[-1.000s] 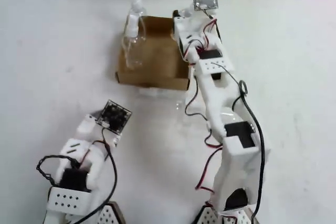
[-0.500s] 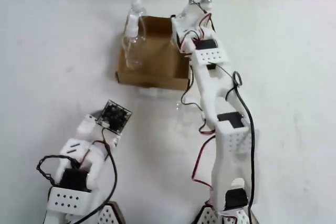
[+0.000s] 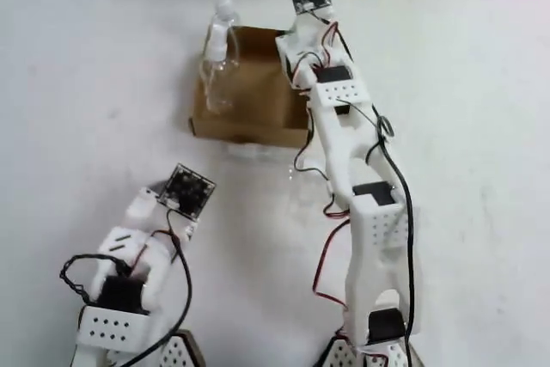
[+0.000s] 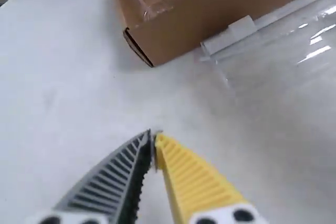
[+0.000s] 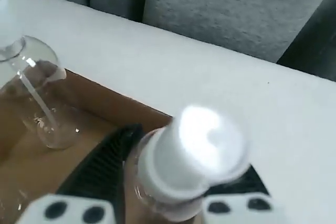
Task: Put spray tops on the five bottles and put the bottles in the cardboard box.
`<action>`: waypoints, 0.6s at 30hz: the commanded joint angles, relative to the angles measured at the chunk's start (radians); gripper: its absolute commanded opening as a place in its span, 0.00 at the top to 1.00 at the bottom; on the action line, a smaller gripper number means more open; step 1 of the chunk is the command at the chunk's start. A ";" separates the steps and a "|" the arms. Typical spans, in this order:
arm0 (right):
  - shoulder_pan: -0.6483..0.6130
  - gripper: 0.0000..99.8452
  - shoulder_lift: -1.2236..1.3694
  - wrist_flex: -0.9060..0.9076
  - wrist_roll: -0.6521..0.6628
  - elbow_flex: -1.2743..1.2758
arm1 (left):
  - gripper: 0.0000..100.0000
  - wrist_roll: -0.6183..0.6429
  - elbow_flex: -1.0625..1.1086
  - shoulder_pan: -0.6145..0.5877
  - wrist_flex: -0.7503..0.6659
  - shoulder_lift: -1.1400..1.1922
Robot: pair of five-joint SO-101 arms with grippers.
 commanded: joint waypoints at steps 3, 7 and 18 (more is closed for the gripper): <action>0.001 0.98 -0.015 0.001 0.015 -0.052 | 0.98 -0.011 -0.005 -0.013 -0.032 -0.010; -0.001 0.98 -0.015 0.002 0.015 -0.052 | 0.98 -0.011 -0.005 -0.013 -0.032 -0.010; -0.002 0.98 -0.015 0.082 0.015 -0.124 | 0.98 -0.011 -0.005 -0.015 -0.032 -0.010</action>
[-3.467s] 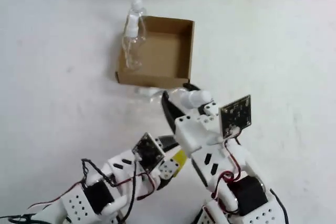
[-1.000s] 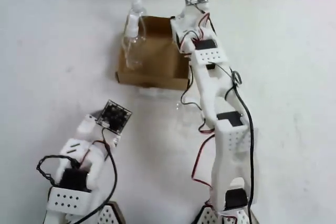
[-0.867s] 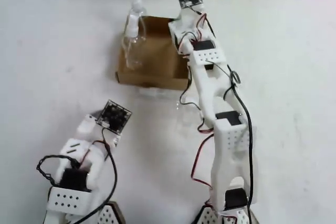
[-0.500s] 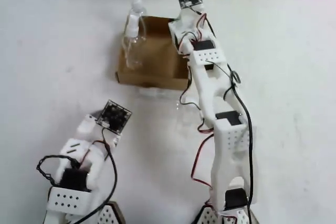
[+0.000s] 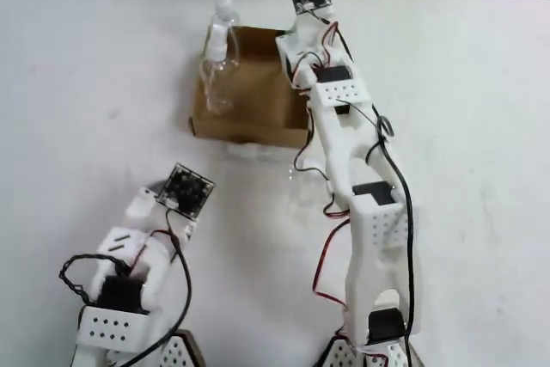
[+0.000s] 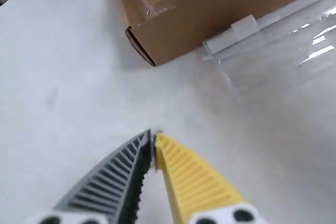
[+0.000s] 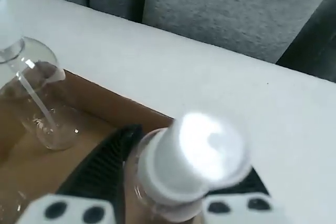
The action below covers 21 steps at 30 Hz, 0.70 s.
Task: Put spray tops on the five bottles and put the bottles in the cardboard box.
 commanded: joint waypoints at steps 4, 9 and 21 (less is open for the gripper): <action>-0.005 0.98 -0.015 0.130 0.015 -0.158 | 0.98 -0.011 -0.005 -0.010 -0.032 -0.010; -0.007 0.98 -0.015 0.133 0.015 -0.172 | 0.98 -0.011 -0.005 -0.010 -0.032 -0.010; -0.002 0.98 0.054 0.242 -0.028 -0.311 | 0.98 -0.011 -0.005 -0.010 -0.032 -0.010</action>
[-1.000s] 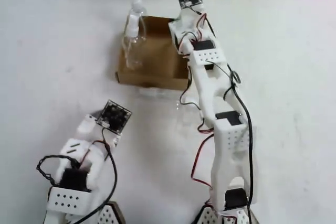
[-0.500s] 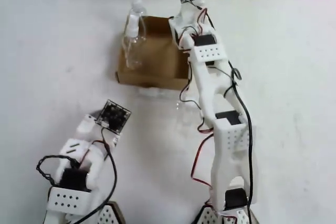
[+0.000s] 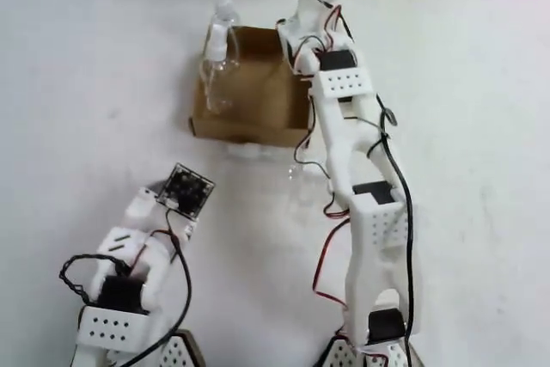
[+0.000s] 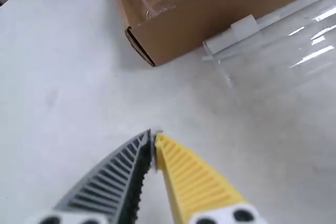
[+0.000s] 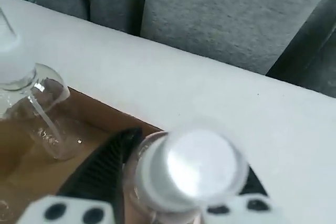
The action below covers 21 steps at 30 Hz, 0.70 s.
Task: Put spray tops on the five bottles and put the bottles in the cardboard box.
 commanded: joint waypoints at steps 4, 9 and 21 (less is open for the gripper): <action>0.001 0.98 0.136 0.159 -0.058 -0.307 | 0.98 -0.011 -0.005 -0.010 -0.032 -0.010; 0.001 0.98 0.283 0.240 -0.060 -0.542 | 0.98 -0.011 -0.005 -0.010 -0.032 -0.010; -0.001 0.98 0.481 0.363 0.023 -0.792 | 0.98 -0.011 -0.005 -0.010 -0.032 -0.010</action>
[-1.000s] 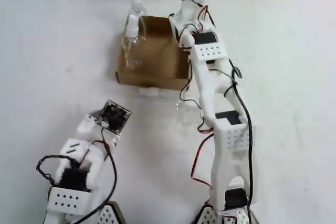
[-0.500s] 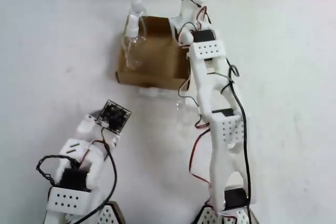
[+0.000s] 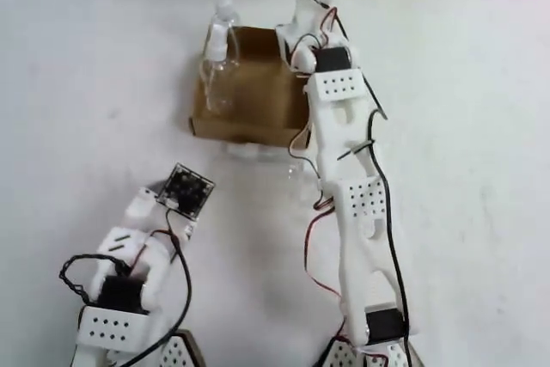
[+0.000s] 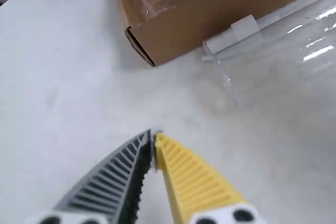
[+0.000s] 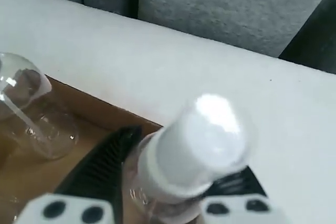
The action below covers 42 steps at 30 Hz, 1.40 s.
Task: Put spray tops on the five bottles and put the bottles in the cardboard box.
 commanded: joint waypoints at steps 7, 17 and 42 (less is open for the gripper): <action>-0.010 0.88 -0.015 0.079 0.041 -0.041 | 0.98 -0.011 -0.005 -0.010 -0.032 -0.010; -0.016 0.86 -0.027 0.077 0.041 -0.041 | 0.98 -0.011 -0.005 -0.010 -0.032 -0.010; -0.021 0.73 -0.070 0.058 -0.078 -0.043 | 0.98 -0.011 -0.005 -0.010 -0.032 -0.010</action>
